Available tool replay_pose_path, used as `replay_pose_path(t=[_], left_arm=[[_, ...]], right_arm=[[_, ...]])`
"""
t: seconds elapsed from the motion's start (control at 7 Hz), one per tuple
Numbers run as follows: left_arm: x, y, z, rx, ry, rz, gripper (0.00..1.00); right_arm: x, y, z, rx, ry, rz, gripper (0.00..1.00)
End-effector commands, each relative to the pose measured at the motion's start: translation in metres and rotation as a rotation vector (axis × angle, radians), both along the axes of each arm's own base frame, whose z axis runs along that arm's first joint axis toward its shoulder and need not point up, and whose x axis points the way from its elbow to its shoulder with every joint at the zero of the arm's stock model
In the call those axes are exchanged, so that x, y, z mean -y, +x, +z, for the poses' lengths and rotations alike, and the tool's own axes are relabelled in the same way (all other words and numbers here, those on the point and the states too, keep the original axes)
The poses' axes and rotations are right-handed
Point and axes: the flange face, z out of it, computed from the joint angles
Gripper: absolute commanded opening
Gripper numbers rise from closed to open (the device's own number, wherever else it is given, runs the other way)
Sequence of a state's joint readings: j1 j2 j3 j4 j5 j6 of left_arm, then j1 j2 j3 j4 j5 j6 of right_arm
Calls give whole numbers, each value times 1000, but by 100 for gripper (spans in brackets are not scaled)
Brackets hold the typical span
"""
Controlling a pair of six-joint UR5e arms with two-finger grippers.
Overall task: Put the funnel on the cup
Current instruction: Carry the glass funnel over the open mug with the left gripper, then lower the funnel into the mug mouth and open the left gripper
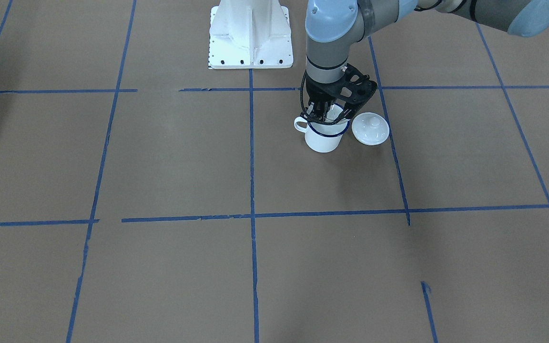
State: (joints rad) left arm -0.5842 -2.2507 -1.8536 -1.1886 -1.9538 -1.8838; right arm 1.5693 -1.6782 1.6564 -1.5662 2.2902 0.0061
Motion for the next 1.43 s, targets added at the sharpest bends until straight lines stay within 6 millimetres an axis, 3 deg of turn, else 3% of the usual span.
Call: replay_pose_path(t=[0.0,1.29], left_arm=[[-6,11,5,7,-1,18,0],[-1,23,12,-1,47,57,0]], right_arm=[[0,0,0,0,0,0,100],[0,0,0,0,0,0,100]])
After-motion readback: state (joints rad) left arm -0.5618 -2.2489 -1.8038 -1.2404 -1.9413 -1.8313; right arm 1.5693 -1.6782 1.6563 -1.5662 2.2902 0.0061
